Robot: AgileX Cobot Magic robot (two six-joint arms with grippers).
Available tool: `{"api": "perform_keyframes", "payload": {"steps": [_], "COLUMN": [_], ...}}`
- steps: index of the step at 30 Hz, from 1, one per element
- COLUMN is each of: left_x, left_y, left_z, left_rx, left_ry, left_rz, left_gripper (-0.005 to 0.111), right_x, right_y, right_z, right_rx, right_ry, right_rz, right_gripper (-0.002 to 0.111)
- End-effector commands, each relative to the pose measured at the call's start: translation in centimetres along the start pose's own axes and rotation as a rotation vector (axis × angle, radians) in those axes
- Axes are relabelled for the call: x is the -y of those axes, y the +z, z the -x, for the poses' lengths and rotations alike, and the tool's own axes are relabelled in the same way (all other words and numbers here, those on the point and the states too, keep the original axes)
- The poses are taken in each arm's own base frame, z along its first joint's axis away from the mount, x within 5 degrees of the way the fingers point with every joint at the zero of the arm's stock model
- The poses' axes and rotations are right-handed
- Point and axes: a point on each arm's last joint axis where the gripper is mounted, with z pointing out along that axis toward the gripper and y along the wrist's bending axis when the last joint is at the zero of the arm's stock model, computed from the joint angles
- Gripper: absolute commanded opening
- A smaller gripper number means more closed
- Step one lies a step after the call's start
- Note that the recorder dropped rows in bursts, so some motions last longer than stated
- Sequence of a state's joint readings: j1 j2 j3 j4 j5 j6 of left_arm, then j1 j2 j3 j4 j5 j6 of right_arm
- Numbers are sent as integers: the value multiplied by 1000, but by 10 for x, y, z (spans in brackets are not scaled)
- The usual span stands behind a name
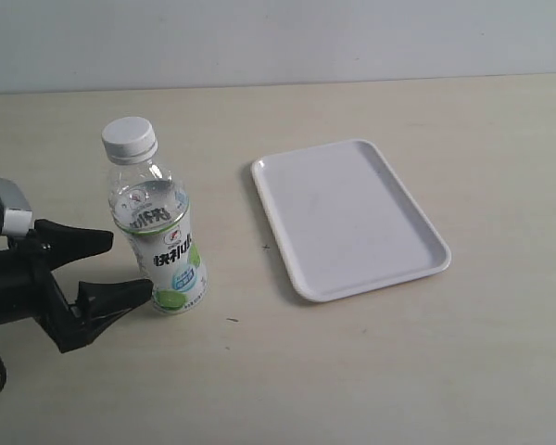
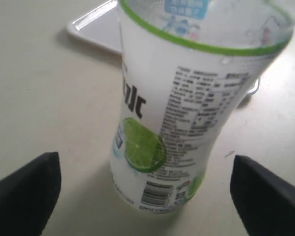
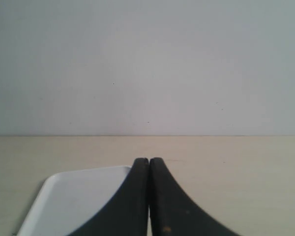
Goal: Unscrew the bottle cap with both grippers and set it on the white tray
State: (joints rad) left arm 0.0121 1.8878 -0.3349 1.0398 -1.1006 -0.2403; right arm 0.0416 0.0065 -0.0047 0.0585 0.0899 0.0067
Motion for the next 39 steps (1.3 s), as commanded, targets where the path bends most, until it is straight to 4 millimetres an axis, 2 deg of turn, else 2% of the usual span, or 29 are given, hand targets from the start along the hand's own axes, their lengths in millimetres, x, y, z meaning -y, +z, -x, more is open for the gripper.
{"api": "perform_keyframes", "payload": {"steps": [1, 3, 8, 16, 25, 39], "left_x": [2, 0, -9, -4, -8, -17], "left_y": [4, 6, 17, 44, 50, 64], "left_z": [-1, 0, -4, -5, -1, -19], "left_rx": [57, 90, 88, 72, 88, 64], "left_ry": [117, 208, 207, 222, 248, 203], "left_rz": [-31, -35, -66, -110, -116, -132], "left_gripper": [89, 89, 89, 89, 89, 89], "right_x": [0, 0, 0, 0, 0, 0], "right_y": [0, 0, 0, 0, 0, 0], "right_z": [-1, -1, -1, -1, -1, -1], "right_rx": [6, 6, 6, 6, 6, 6], "right_ry": [-4, -4, -4, -4, -4, -4], "right_rz": [-6, -6, -6, -6, -6, -6], "right_gripper": [0, 0, 0, 0, 0, 0]}}
